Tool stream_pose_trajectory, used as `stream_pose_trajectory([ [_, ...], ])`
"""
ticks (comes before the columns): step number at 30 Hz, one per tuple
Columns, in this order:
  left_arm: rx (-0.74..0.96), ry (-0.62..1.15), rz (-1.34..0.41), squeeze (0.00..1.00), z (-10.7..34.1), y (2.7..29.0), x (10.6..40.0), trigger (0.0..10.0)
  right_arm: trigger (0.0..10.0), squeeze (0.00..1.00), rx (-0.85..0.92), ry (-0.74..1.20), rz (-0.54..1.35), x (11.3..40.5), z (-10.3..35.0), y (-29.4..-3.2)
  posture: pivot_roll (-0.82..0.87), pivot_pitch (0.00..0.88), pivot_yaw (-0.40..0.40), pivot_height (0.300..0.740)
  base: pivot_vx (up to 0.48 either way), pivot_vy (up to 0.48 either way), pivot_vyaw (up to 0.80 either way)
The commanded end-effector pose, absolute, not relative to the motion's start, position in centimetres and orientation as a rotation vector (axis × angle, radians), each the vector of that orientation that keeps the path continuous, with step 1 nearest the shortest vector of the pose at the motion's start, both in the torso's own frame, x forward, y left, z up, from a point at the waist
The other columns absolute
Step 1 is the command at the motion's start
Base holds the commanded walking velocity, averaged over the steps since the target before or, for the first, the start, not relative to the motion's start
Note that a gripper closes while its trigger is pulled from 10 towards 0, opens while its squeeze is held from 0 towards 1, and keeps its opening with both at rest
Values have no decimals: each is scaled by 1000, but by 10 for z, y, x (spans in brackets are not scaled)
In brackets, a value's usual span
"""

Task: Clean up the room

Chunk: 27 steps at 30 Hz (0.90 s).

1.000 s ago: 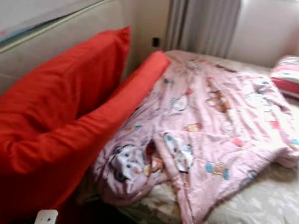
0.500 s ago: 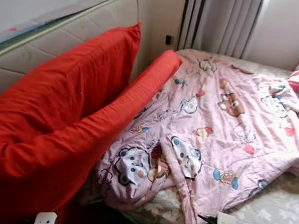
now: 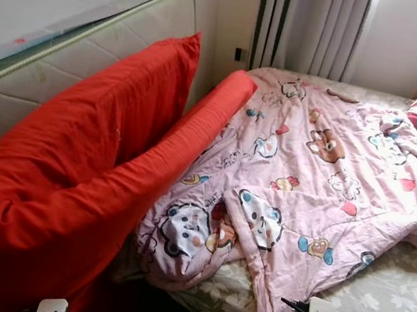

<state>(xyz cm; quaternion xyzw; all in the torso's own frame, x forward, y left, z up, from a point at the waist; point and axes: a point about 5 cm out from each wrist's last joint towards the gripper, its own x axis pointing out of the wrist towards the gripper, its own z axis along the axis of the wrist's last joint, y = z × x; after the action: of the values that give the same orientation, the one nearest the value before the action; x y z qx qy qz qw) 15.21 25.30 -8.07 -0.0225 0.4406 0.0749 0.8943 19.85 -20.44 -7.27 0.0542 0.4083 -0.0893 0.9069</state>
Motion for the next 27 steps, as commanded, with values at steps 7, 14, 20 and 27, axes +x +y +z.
stream_pose_trajectory([
  [7,-39,913,148,0,-81,248,156,10000,10000,0,124,833,-190,202,-71,-201,1,0,51,740,0,0,0],
  [14,-37,927,155,0,-83,253,147,10000,10000,0,122,821,-177,205,-70,-199,2,0,50,695,0,0,0],
  [20,-19,902,158,0,-82,246,153,10000,10000,0,140,792,-172,208,-68,-198,-1,0,45,680,0,0,0],
  [27,-47,736,125,0,-63,225,203,10000,10000,0,139,781,-153,210,-66,-198,14,9,32,680,0,0,0],
])
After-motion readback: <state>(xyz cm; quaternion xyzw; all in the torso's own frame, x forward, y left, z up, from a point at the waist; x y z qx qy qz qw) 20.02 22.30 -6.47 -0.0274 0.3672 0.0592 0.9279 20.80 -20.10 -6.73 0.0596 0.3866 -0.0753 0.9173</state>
